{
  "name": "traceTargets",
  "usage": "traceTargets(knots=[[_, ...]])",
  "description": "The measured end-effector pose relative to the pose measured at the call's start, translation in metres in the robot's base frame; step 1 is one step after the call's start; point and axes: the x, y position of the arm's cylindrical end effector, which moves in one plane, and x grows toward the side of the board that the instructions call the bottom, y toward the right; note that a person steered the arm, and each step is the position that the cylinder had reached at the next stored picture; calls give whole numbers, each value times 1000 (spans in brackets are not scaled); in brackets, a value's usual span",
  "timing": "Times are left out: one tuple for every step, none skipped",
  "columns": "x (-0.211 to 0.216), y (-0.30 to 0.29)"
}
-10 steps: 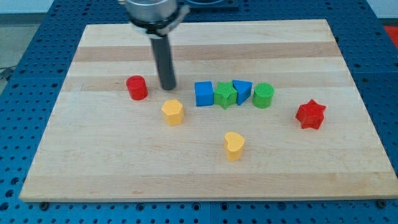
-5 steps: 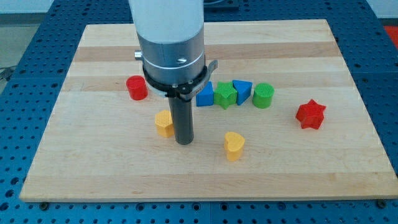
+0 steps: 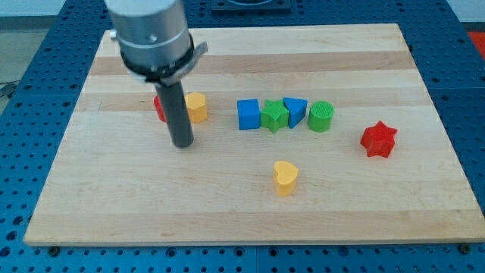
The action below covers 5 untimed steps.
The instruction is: Move the yellow hexagon to the right side of the red circle
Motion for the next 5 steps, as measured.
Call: traceTargets(knots=[[23, 24], [12, 34], [4, 34], [-33, 34], [-40, 35]])
